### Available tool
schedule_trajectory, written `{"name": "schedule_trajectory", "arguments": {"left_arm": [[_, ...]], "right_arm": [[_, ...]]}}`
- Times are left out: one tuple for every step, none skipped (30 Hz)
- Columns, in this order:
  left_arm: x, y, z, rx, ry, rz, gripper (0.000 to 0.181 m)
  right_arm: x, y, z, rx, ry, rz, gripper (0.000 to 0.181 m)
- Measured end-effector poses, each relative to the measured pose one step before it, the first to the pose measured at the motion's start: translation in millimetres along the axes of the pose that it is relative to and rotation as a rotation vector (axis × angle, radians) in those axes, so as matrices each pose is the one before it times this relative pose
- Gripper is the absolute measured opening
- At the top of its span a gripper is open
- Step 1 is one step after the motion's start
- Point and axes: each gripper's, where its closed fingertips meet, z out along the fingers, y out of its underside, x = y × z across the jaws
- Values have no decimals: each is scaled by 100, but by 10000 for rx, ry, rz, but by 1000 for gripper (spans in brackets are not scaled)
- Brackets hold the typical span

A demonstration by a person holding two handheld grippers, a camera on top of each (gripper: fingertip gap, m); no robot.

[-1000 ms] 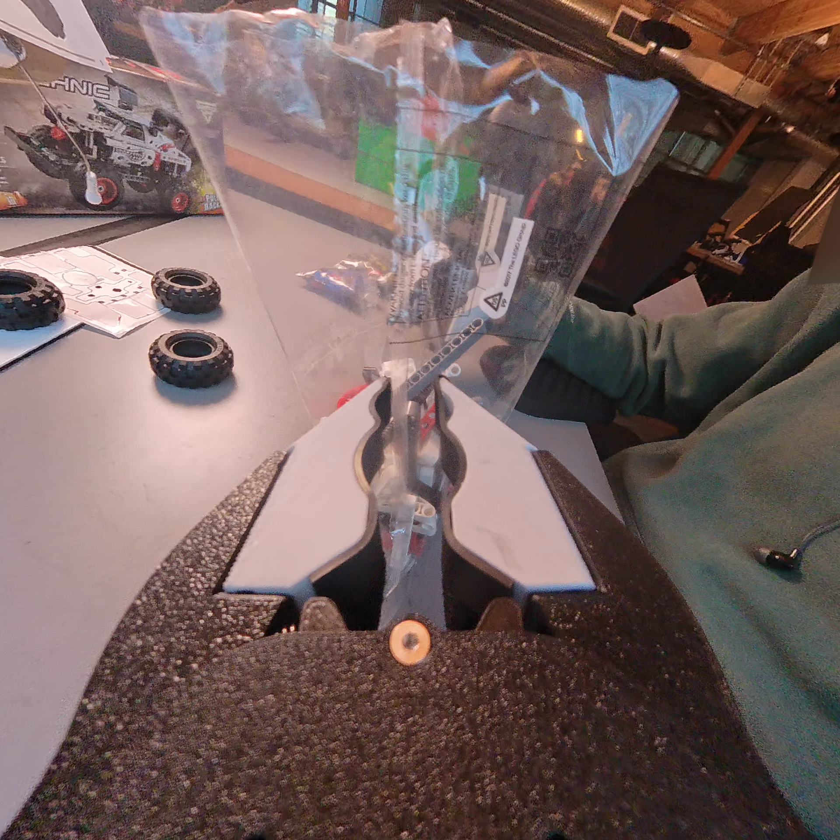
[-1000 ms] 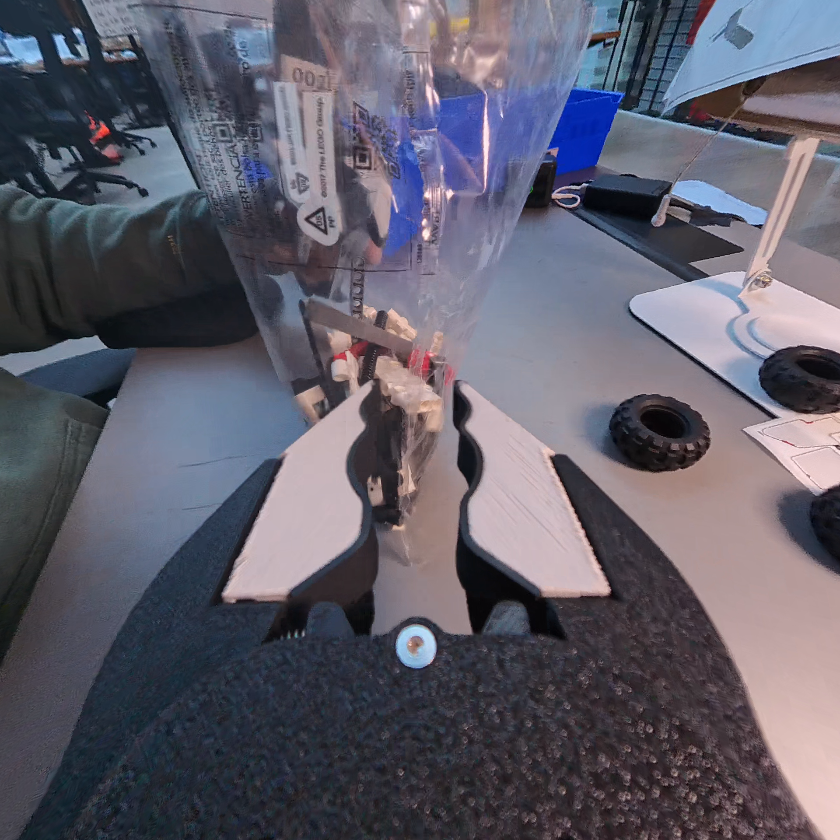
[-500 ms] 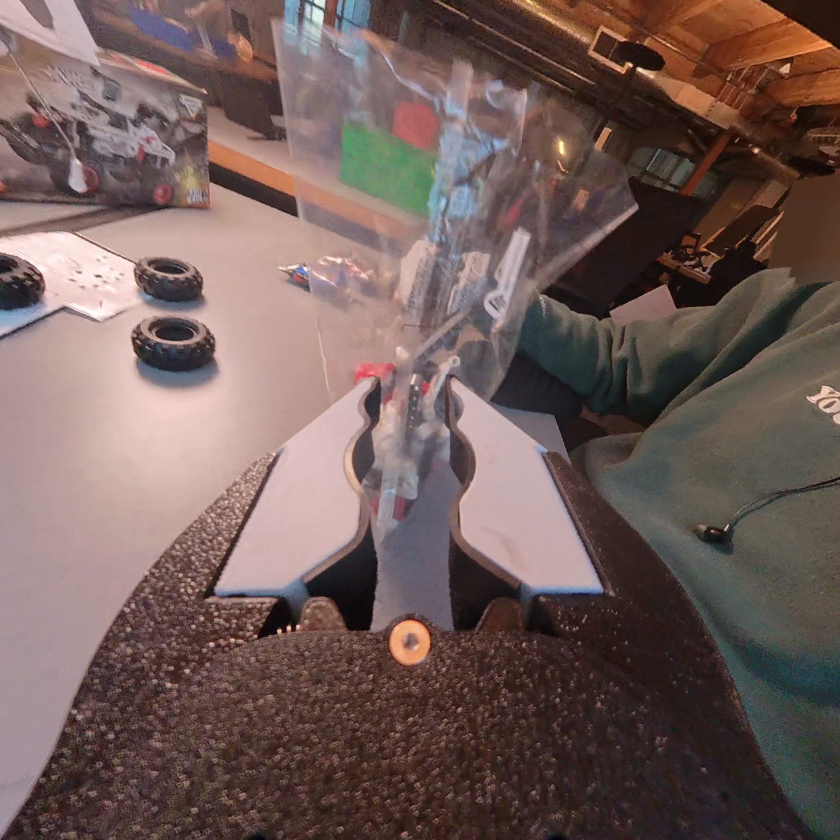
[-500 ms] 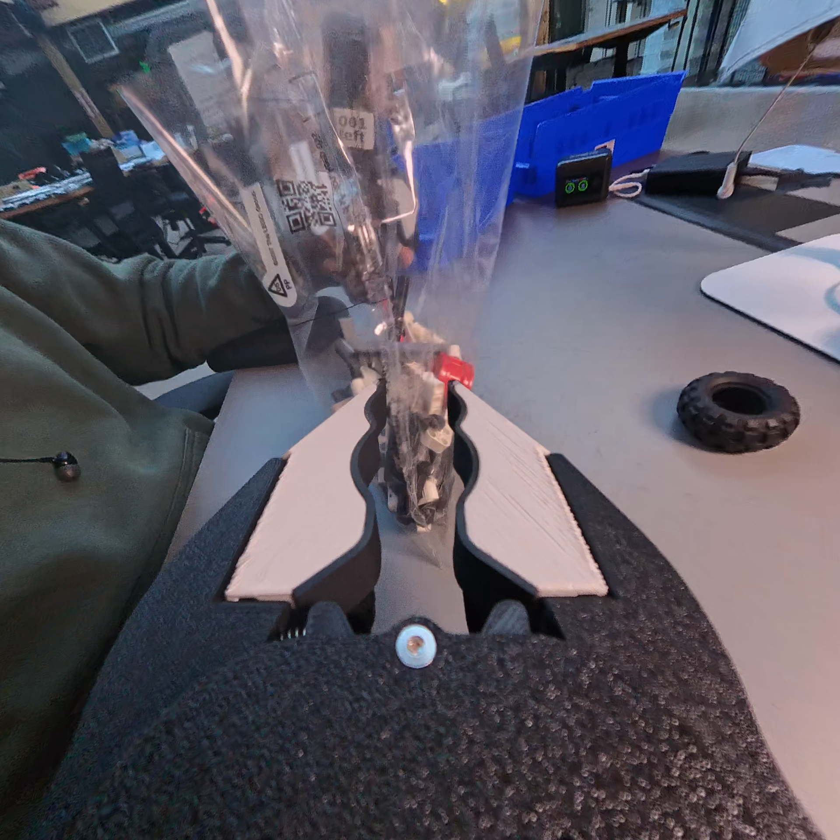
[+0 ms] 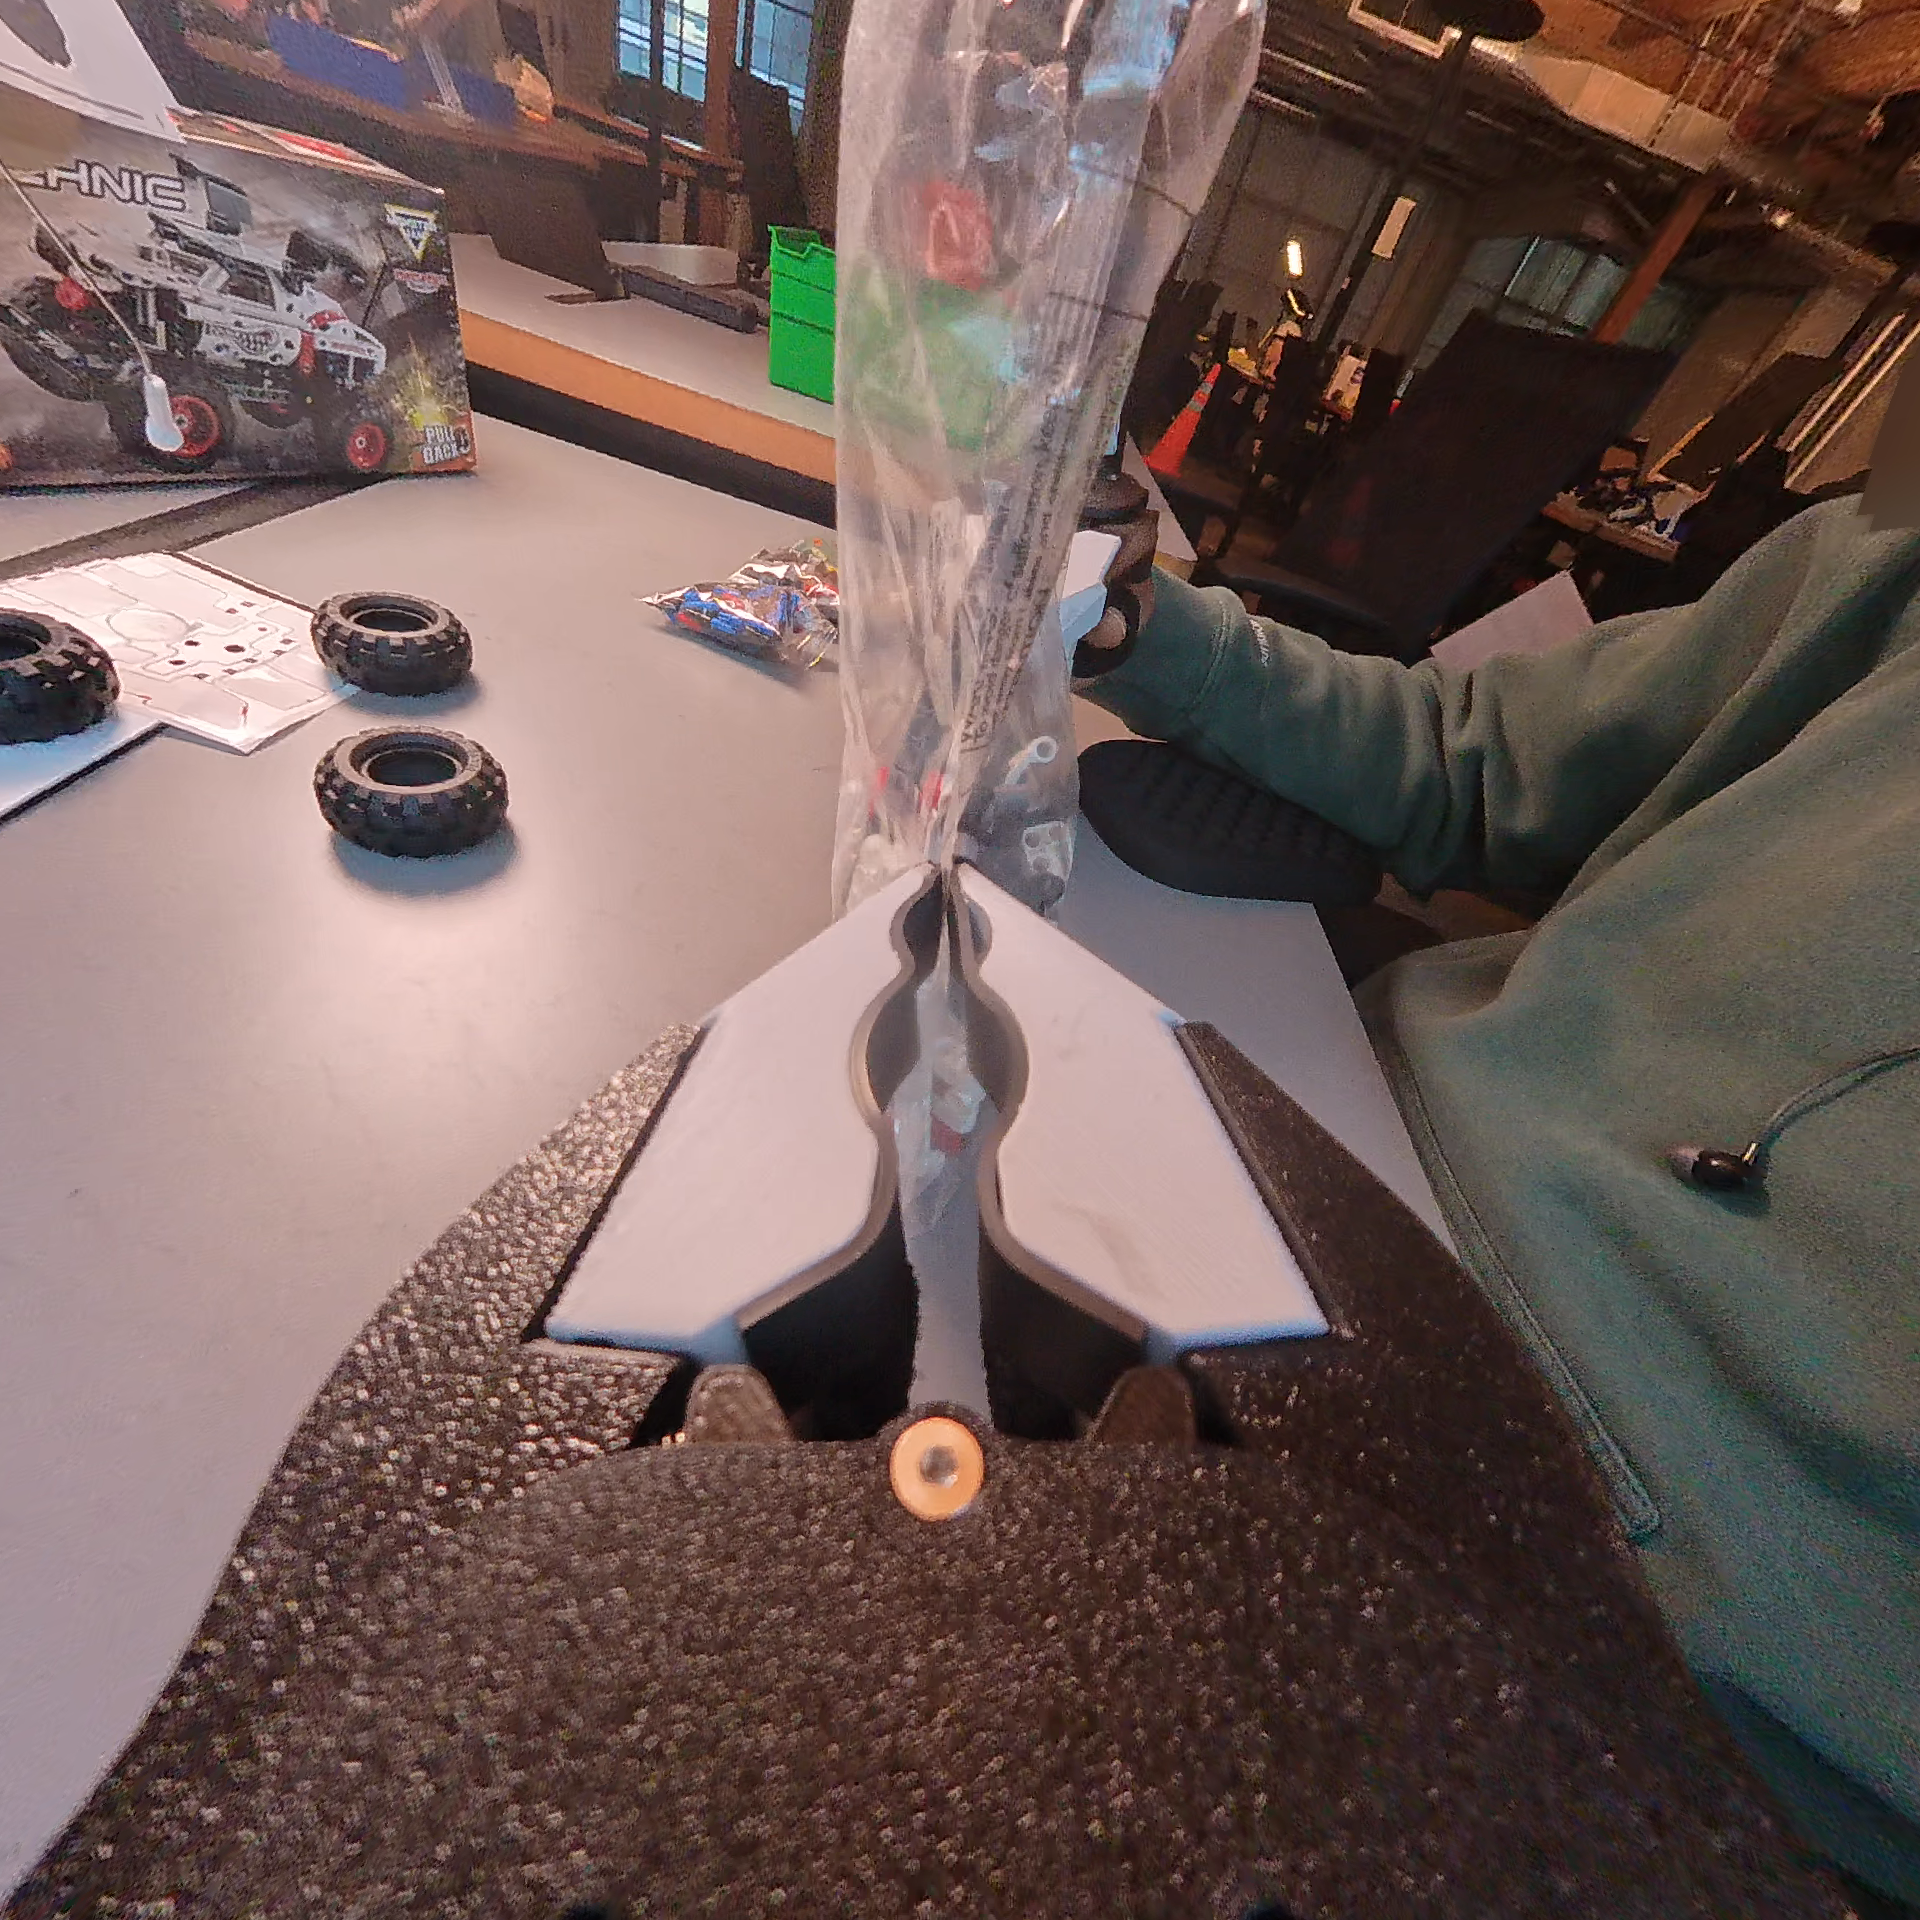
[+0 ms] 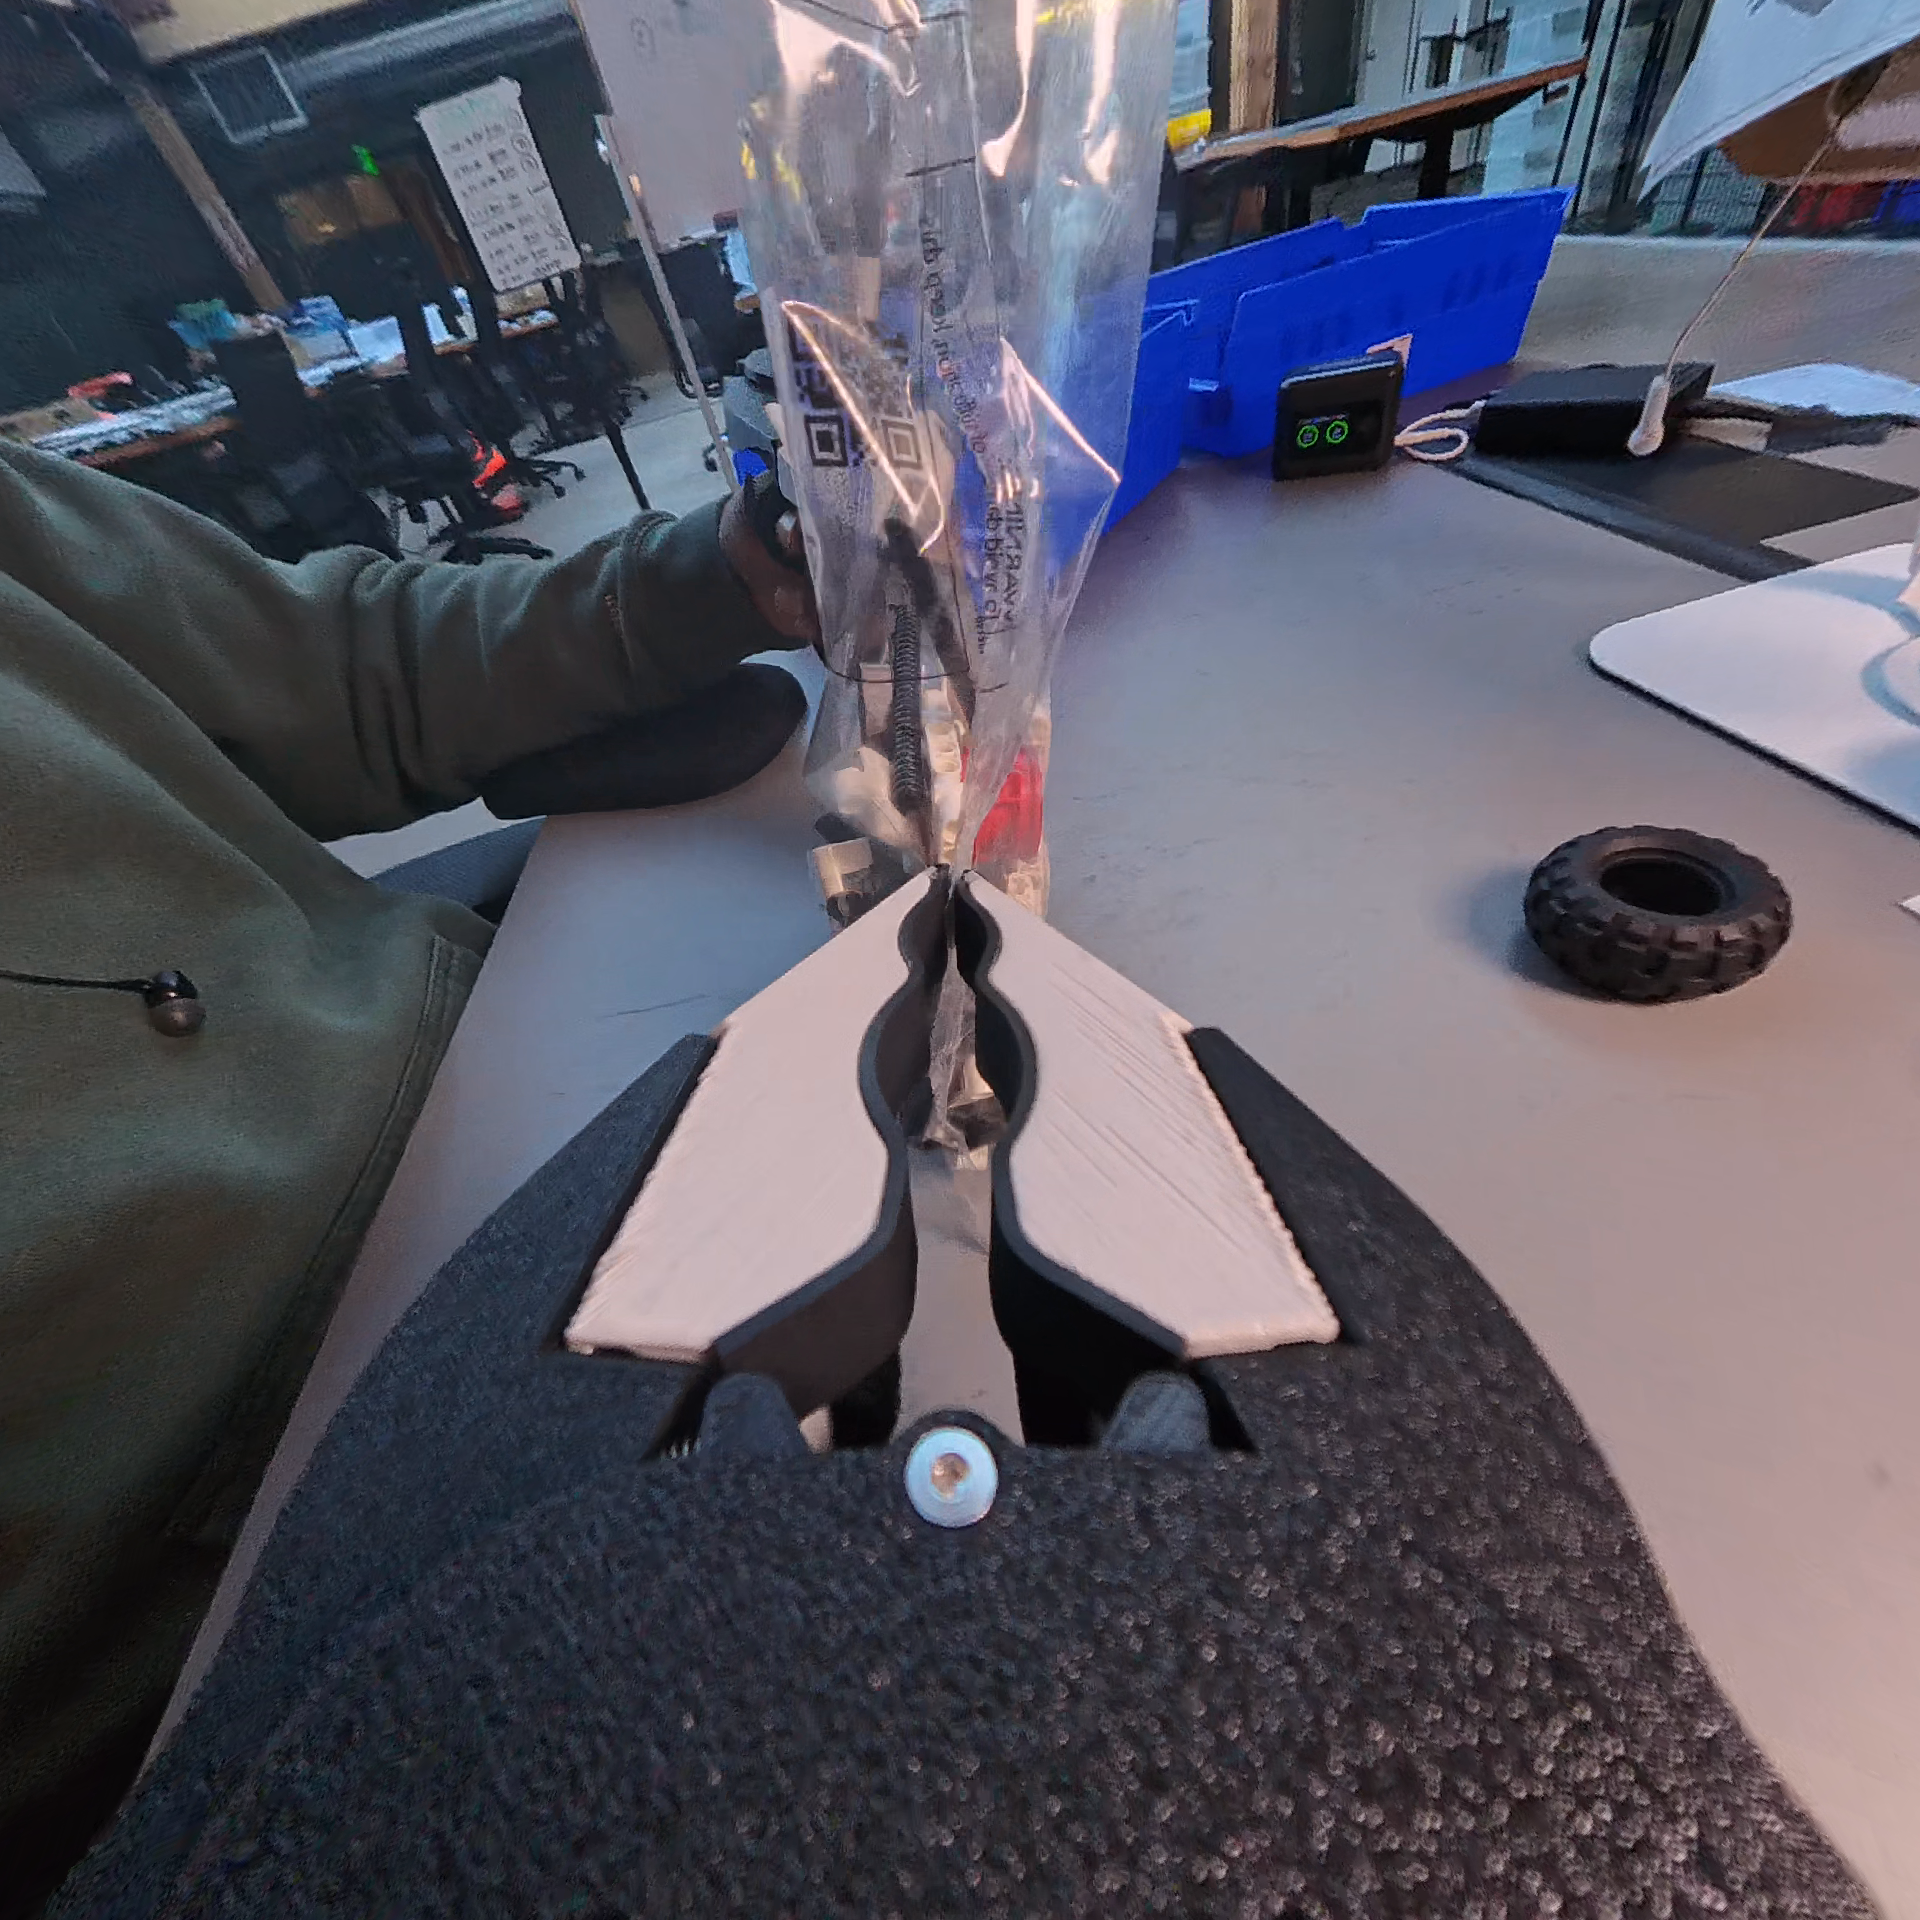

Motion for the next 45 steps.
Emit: {"name": "schedule_trajectory", "arguments": {"left_arm": [[43,59,-4,-11,-48,69,0],[33,-106,2,42,-66,100,0],[93,-114,23,53,-15,62,0],[190,-29,62,28,68,16,0],[147,4,26,29,50,22,0],[160,26,2,16,59,37,0],[144,12,-17,10,52,31,0],[100,5,-19,15,24,28,0],[54,-4,-23,21,12,6,0],[12,0,-16,22,7,-28,0],[49,15,-10,16,34,-39,0],[55,14,-16,13,36,-22,0],[49,9,-24,16,18,3,0],[19,-1,-19,14,3,10,0],[-12,3,-16,14,-5,-4,0],[-20,-1,-16,22,-6,-10,0],[-35,6,-7,20,-2,-12,0],[-18,-3,-16,18,11,-16,0],[27,-20,-5,21,23,-9,0],[82,-28,9,27,38,6,1],[115,-35,22,21,48,18,2],[134,-14,41,1,47,27,3],[121,1,35,-16,36,37,3],[109,6,24,-15,38,33,3],[101,-8,36,-12,51,24,3],[76,11,42,-9,53,13,3],[56,23,45,-1,50,-6,3],[44,12,22,15,43,-20,3],[36,12,5,14,18,-17,4],[20,9,-16,8,-6,2,4],[0,23,4,-4,-16,14,5],[-2,19,-3,-4,-3,12,6],[24,5,8,19,20,4,6],[37,-6,3,38,40,-11,7],[25,-4,-1,40,41,-27,7],[36,16,-5,35,37,-35,7],[7,30,0,30,21,-38,8],[8,15,2,25,22,-40,9],[10,-1,20,23,16,-36,9],[-15,-6,19,14,-6,-26,11],[-84,-12,25,4,-54,-16,14],[-124,-38,20,10,-85,-5,18],[-77,-42,-3,20,-64,8,20],[-102,-46,-30,29,-74,6,22],[-88,-20,-32,13,-53,-4,21]], "right_arm": [[68,52,54,-23,42,-95,0],[46,-194,-55,34,82,-177,0],[-19,-152,-72,-11,65,-151,0],[-32,-23,-93,-57,63,-115,0],[-115,45,-102,-70,21,-77,2],[-133,-33,-120,-15,14,-58,4],[-157,-125,-140,30,2,-69,5],[-169,-231,-154,65,-13,-68,8],[-159,-283,-174,72,-23,-55,11],[-91,-300,-191,52,9,-55,14],[22,-281,-207,36,64,-73,16],[22,-279,-260,25,55,-103,17],[22,-383,-372,48,53,-115,19],[138,-517,-527,68,118,-144,20],[393,-755,-699,140,258,-172,20],[635,-986,-872,201,383,-153,20],[863,-1071,-967,200,484,-91,20],[1103,-996,-1007,111,596,-69,20],[1365,-797,-1005,-2,731,-95,18],[1431,-537,-950,-125,726,-132,18],[1370,-198,-838,-275,647,-155,17],[1377,101,-706,-378,620,-166,16],[1396,359,-479,-457,594,-180,14],[1220,460,-141,-481,444,-206,13],[872,515,281,-485,202,-163,12],[585,603,683,-551,28,-144,12],[441,582,1013,-544,-28,-248,12],[194,529,1286,-501,-145,-355,14],[-18,472,1493,-461,-302,-348,16],[131,464,1665,-467,-265,-264,17],[291,397,1773,-436,-223,-199,19],[204,253,1829,-357,-292,-163,20],[269,135,1842,-301,-248,-96,21],[341,138,1849,-331,-188,-86,23],[433,240,1804,-392,-106,-151,27],[461,360,1715,-439,-63,-206,30],[422,477,1566,-471,-87,-169,32],[292,534,1393,-466,-160,-70,35],[155,541,1153,-452,-210,-23,35],[174,546,891,-424,-142,-64,33],[154,464,566,-349,-76,-130,18],[-5,-78,82,-33,-120,-153,15],[-438,-63,-366,-106,-382,-139,13],[-723,-636,-882,222,-469,-105,13],[-819,-1454,-1470,622,-377,-100,12]]}}
